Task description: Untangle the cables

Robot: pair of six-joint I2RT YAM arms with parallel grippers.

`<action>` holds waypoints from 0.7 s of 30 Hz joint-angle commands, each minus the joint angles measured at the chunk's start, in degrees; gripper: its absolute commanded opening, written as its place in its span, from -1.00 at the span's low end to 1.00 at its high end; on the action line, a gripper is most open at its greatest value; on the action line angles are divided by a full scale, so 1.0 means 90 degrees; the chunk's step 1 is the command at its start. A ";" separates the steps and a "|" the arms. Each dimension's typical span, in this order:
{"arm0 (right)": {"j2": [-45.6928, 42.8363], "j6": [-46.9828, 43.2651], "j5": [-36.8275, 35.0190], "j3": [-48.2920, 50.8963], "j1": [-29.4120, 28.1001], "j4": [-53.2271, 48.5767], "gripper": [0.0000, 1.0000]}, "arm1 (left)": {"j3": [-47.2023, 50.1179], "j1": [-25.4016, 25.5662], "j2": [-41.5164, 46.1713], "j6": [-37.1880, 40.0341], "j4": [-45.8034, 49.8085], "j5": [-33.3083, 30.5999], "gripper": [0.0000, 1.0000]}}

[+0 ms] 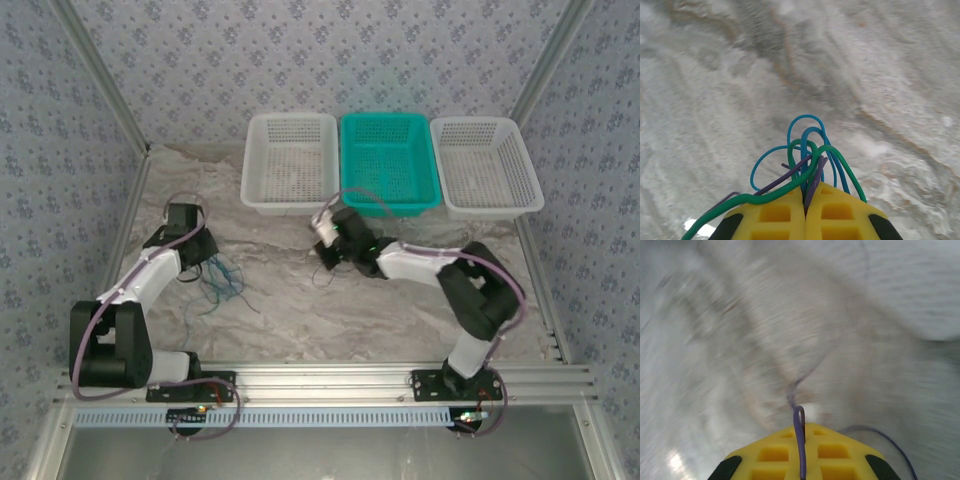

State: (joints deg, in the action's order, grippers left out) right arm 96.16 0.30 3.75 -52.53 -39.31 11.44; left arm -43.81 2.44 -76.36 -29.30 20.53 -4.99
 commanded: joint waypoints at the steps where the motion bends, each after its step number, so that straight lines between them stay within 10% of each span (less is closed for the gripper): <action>1: -0.0907 0.1878 -0.1025 0.0687 0.0345 0.0619 -1.00 | 0.0137 -0.0232 0.0113 -0.0167 -0.0133 0.0378 -1.00; 13: -0.2731 0.2578 -0.0572 0.0172 0.0618 -0.0408 -1.00 | 0.0272 -0.0263 -0.0130 -0.0094 -0.0626 0.1391 -1.00; 21: -0.0709 0.1953 -0.0634 -0.3225 0.0666 -0.0823 -1.00 | 0.0356 0.0703 0.0171 -0.0120 -0.1192 0.1893 -0.95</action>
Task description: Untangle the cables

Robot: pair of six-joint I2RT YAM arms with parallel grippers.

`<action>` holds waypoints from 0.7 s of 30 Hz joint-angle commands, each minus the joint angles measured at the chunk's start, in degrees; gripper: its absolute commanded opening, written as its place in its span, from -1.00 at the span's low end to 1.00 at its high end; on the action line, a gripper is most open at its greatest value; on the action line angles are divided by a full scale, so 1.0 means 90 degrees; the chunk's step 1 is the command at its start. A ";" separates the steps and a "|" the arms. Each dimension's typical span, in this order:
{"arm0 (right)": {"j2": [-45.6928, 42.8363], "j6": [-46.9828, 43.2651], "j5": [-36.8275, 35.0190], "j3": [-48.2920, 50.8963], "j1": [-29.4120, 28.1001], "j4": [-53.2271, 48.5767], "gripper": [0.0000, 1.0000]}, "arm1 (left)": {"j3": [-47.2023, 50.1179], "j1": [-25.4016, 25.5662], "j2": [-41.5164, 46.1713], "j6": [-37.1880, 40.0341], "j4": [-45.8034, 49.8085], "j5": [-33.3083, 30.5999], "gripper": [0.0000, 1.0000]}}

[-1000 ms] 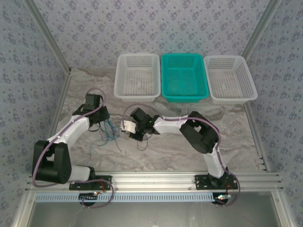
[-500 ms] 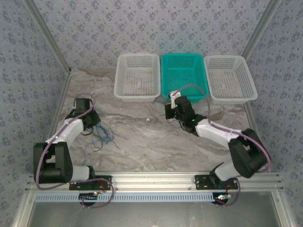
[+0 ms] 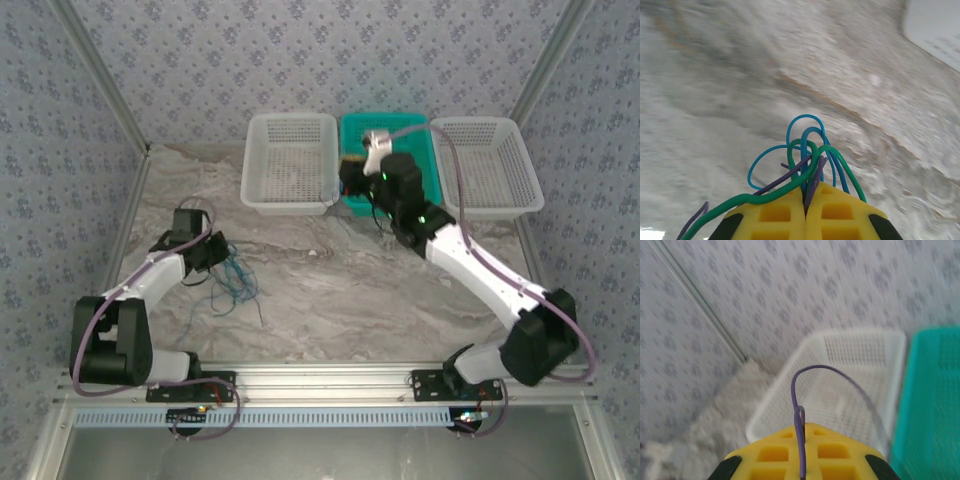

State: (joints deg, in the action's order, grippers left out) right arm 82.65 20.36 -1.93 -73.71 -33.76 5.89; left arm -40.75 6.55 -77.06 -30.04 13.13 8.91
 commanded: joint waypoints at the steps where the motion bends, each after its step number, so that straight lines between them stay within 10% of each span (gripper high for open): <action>1: 0.1261 -0.0330 -0.0032 -0.1332 0.0087 -0.0167 -1.00 | 0.0041 0.0337 0.0306 -0.0100 -0.0392 0.0345 -0.95; 10: 0.5162 -0.0461 -0.0443 -0.5401 0.0214 -0.1054 -0.98 | 0.0466 0.0977 0.1020 -0.0449 -0.0415 0.0144 -0.93; 14: 0.6195 -0.0453 -0.0202 -0.7400 0.0149 -0.2921 0.20 | 0.0487 0.1065 0.1264 -0.0464 -0.0179 -0.0053 -0.92; 21: 0.5485 -0.0446 -0.0021 -0.7618 0.0164 -0.4079 0.72 | 0.0377 0.1070 0.1306 -0.0409 -0.0107 -0.0144 -0.91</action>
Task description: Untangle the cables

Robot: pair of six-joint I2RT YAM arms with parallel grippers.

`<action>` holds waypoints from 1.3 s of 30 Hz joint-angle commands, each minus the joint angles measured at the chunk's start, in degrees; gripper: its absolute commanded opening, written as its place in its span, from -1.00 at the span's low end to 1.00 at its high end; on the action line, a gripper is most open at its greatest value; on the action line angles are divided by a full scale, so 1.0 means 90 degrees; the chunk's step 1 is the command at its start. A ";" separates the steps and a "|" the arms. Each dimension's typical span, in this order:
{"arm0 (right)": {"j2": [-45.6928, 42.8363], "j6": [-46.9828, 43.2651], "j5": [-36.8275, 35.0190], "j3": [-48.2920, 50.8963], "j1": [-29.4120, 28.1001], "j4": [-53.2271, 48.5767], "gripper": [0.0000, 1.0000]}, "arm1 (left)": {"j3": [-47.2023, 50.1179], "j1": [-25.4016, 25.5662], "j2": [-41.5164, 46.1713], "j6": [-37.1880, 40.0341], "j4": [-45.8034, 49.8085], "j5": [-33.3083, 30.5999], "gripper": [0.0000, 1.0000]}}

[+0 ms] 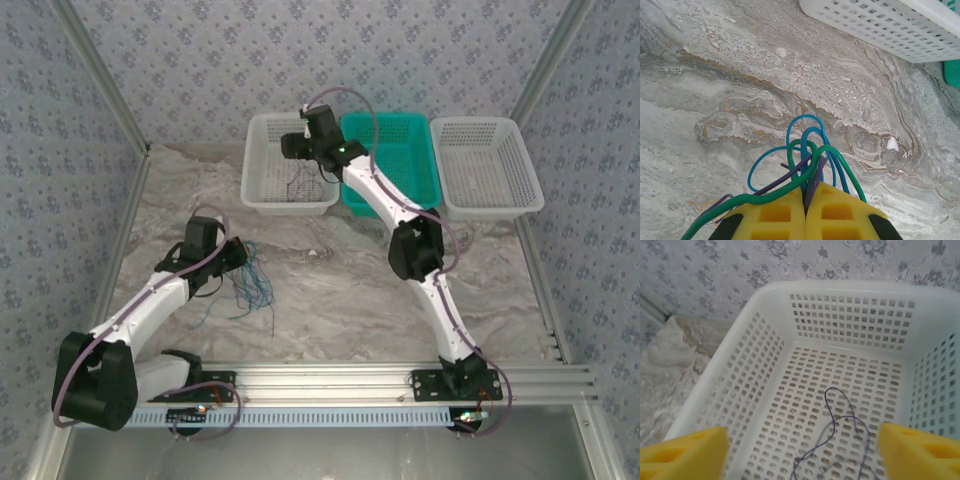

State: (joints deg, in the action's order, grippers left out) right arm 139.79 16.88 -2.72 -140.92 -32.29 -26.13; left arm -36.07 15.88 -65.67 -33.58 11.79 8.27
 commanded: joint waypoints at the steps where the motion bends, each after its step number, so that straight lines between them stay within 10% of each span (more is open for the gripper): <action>1: -0.0996 -0.0065 0.0184 -0.0142 0.0031 -0.0637 0.74 | -0.0196 0.0033 -0.0009 0.0000 0.0056 -0.0063 -0.92; 8: -0.2087 -0.0051 0.2228 0.0712 0.0278 -0.1234 0.66 | -0.0386 0.0134 -0.0140 -0.0038 -0.0167 0.0211 -0.92; 20: -0.5585 0.0853 0.3028 0.7600 -0.0664 0.2072 0.56 | -0.0592 0.0505 -0.0357 0.0032 -0.0931 0.0602 -0.90; 30: -0.4696 0.1629 0.3066 0.7690 -0.1876 0.2091 0.44 | -0.0674 0.0687 -0.0568 0.0130 -0.0805 0.0444 -0.90; 34: -0.4264 0.1823 0.3183 0.7486 -0.1862 0.2214 -0.27 | -0.0669 0.0687 -0.0415 0.0186 -0.0607 0.0280 -0.90; 39: -0.4101 0.1731 0.3012 0.7355 -0.1875 0.2093 -0.40 | -0.0689 0.0689 -0.0250 0.0259 -0.0415 0.0129 -0.89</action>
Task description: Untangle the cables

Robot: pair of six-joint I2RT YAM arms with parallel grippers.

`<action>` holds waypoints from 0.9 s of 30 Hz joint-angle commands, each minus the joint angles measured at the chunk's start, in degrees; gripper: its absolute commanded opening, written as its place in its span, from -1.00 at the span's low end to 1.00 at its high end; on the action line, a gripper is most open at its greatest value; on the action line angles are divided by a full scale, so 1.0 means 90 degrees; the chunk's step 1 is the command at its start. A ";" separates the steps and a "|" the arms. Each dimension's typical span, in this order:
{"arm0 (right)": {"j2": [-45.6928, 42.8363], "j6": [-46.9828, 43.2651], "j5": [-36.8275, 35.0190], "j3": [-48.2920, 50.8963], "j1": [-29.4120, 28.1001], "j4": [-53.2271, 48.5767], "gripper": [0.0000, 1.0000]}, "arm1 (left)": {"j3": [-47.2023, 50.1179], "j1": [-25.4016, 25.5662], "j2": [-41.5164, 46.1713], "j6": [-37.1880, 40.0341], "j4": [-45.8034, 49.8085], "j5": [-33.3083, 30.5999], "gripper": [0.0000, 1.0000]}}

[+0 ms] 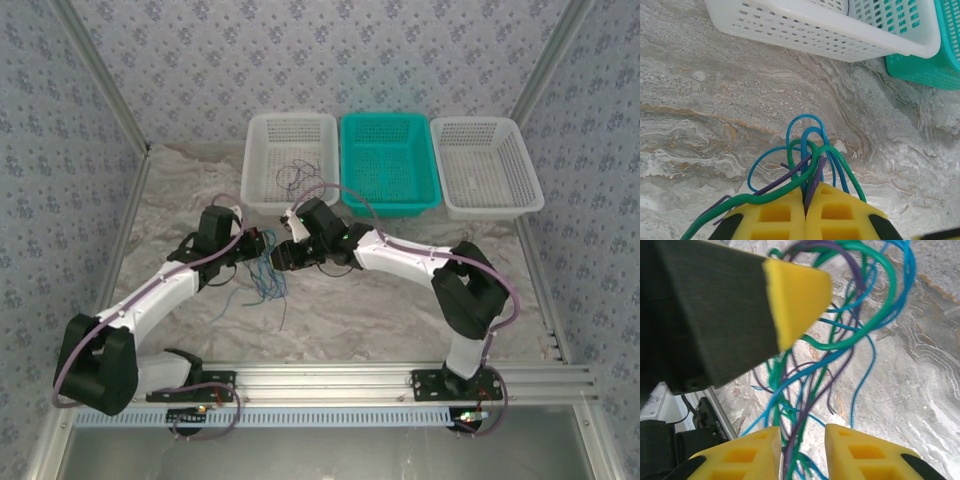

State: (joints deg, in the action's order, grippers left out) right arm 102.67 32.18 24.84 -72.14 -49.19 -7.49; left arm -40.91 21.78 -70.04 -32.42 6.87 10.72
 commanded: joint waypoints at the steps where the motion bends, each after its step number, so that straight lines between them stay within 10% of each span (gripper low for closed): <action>1: 0.0046 0.0011 -0.0074 -0.0297 0.0002 -0.0014 -0.41 | -0.0146 0.0031 0.0242 0.0135 0.0135 -0.0148 -0.89; 5: 0.0086 0.0034 -0.0096 -0.0245 0.0025 0.0012 -1.00 | -0.0142 0.0031 0.0253 0.0126 0.0125 -0.0146 -0.90; 27: -0.3224 0.1580 -0.4554 0.2623 0.1606 0.0206 -1.00 | 0.0402 -0.0848 0.0483 -0.0419 0.1254 -0.1660 -0.96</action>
State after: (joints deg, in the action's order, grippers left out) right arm 78.00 42.96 0.05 -50.87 -39.48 0.21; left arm -39.79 19.25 -65.93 -34.20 10.66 8.45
